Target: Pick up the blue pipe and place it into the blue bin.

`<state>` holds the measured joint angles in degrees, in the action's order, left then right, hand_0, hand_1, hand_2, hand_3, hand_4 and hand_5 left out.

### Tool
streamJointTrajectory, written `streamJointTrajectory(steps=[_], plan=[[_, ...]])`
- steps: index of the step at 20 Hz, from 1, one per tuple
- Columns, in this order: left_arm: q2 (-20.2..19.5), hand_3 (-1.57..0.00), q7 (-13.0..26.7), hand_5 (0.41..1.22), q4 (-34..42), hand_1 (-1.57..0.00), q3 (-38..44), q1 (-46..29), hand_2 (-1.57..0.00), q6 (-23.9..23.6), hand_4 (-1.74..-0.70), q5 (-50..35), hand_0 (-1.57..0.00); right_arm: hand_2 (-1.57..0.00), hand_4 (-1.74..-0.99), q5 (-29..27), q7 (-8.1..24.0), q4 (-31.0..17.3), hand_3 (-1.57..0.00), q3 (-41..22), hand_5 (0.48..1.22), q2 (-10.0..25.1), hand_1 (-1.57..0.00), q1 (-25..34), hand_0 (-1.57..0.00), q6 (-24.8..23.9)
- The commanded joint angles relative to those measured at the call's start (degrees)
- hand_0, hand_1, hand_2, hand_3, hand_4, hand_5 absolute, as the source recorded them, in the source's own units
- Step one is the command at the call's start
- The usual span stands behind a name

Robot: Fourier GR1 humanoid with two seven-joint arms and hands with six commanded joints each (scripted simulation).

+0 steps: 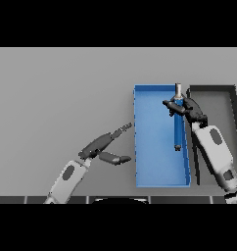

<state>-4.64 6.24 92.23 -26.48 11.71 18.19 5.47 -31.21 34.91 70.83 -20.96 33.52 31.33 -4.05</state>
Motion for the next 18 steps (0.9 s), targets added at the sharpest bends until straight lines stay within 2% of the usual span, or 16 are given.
streamJointTrajectory(steps=[1,4,7,14,18], plan=[[-0.03,0.00,0.51,0.427,-0.32,0.00,0.41,0.64,0.00,-0.09,-0.88,-0.08,0.00,-0.55,-1.337,-2.42,0.02,-0.53,-0.32,-3.84,1.221,2.31,-0.55,1.10,-0.60,0.91],[0.08,0.00,0.35,0.429,0.32,0.00,-0.15,-0.66,0.00,-0.11,-0.88,-0.20,0.00,-0.28,-1.175,-4.62,-0.27,0.06,-0.16,-12.56,1.084,7.17,-0.28,4.84,-0.31,3.55],[0.60,0.00,0.95,0.428,-0.19,0.00,-0.11,0.13,0.00,-0.03,-0.89,-0.44,0.00,-0.14,-1.083,-4.17,0.04,0.65,-0.08,-15.28,0.934,8.62,-0.14,5.57,-0.16,6.30],[0.67,0.00,0.75,0.429,-0.46,0.00,-0.32,0.28,0.00,-0.48,-0.89,0.36,0.00,-0.03,-1.038,-2.63,-0.23,1.01,-0.02,-19.36,0.734,9.73,-0.03,6.30,-0.03,5.15],[0.29,0.00,0.72,0.431,0.17,0.00,0.05,0.12,0.00,-0.55,-0.89,0.06,0.00,-0.01,-1.022,-1.52,-0.72,-0.19,-0.01,-19.63,0.672,9.88,-0.01,6.86,-0.01,5.63]])
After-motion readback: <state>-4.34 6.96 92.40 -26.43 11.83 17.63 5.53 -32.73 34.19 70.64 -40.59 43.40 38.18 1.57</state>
